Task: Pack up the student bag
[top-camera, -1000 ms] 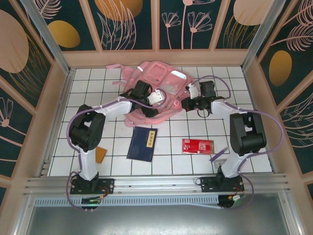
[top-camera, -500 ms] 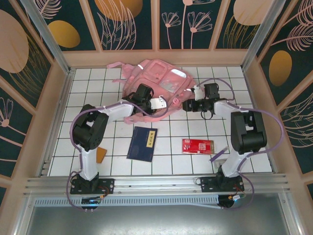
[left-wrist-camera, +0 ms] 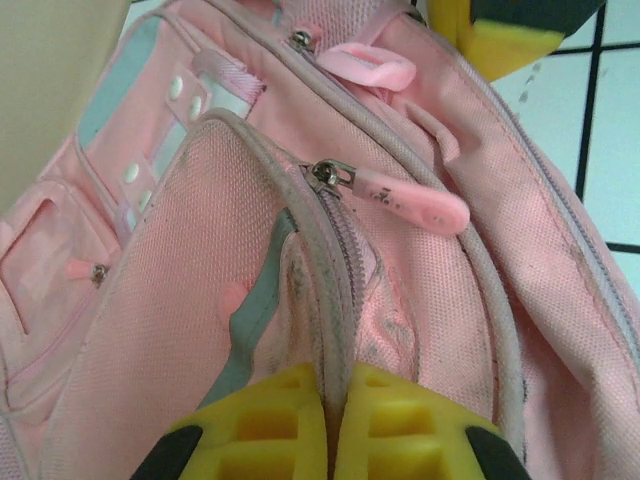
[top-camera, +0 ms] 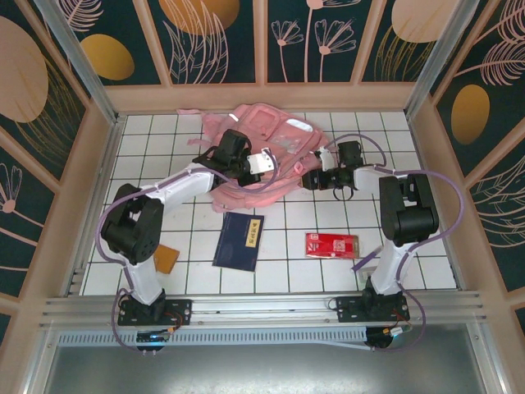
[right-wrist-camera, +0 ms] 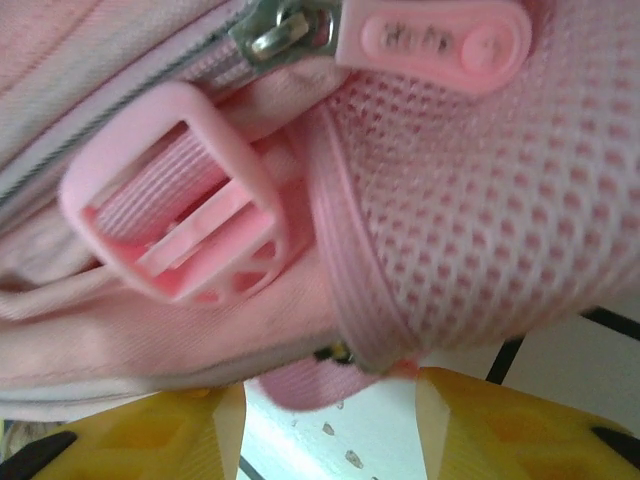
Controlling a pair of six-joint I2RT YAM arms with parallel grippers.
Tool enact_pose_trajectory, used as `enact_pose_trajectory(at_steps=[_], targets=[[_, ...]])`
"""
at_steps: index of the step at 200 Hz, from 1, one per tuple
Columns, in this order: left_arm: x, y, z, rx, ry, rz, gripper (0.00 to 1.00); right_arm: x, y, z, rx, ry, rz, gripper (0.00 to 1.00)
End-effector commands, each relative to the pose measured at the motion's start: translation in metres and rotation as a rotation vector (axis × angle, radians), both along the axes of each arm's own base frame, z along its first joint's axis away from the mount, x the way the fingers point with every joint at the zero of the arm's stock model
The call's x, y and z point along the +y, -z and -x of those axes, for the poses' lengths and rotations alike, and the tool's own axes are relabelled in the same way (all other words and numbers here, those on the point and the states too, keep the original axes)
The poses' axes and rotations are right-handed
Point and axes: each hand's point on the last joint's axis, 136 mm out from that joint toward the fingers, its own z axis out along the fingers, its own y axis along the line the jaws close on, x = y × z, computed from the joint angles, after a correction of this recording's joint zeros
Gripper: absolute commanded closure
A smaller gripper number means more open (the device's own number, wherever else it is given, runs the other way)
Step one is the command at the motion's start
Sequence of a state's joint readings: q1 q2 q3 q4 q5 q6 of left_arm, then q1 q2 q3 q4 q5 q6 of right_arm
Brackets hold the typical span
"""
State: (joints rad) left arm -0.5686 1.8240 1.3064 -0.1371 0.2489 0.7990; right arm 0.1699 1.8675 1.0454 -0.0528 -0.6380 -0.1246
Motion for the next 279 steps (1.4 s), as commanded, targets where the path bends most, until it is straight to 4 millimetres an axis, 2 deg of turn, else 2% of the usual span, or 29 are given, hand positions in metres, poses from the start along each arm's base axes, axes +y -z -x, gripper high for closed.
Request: enact_pose_trajectory(at_steps=[1,26,37,47,60,75,90,116,138,188,233,259,279], targets=[[-0.015,-0.05,0.01,-0.036,0.07,0.129,1.0,0.006,-0.021,-0.018,-0.139,-0.071,0.025,0.53],[-0.013,-0.068,0.011,-0.049,0.074,0.192,1.0,0.006,-0.021,-0.022,-0.172,-0.099,0.062,0.54],[-0.013,-0.074,0.008,-0.052,0.069,0.22,1.0,0.007,-0.021,-0.022,-0.171,-0.113,0.061,0.57],[-0.012,-0.077,0.007,-0.048,0.068,0.242,1.0,0.008,-0.021,-0.021,-0.175,-0.128,0.064,0.66],[-0.012,-0.083,0.005,-0.047,0.071,0.264,1.0,0.005,-0.019,-0.021,-0.195,-0.134,0.091,0.83],[-0.011,-0.085,0.004,-0.047,0.066,0.271,1.0,0.003,-0.019,-0.017,-0.219,-0.144,0.102,0.92],[-0.009,-0.09,-0.001,-0.047,0.036,0.272,1.0,0.006,-0.027,-0.009,-0.227,-0.168,0.087,1.0],[-0.006,-0.087,-0.015,-0.042,-0.046,0.278,1.0,0.014,-0.043,0.016,-0.217,-0.225,0.054,1.0],[-0.008,-0.081,-0.025,-0.01,-0.096,0.288,1.0,0.019,-0.047,0.039,-0.182,-0.251,0.037,1.0],[-0.021,-0.069,-0.038,0.072,-0.16,0.343,1.0,0.071,-0.061,0.094,-0.14,-0.432,-0.053,1.0],[-0.047,-0.054,-0.026,0.131,-0.14,0.353,1.0,0.114,-0.08,0.12,-0.11,-0.528,-0.134,1.0],[-0.043,-0.048,-0.031,0.141,-0.195,0.368,1.0,0.115,-0.074,0.131,-0.081,-0.523,-0.134,0.99],[-0.053,-0.05,-0.028,0.189,-0.163,0.406,1.0,0.12,-0.069,0.129,-0.039,-0.444,-0.16,0.99]])
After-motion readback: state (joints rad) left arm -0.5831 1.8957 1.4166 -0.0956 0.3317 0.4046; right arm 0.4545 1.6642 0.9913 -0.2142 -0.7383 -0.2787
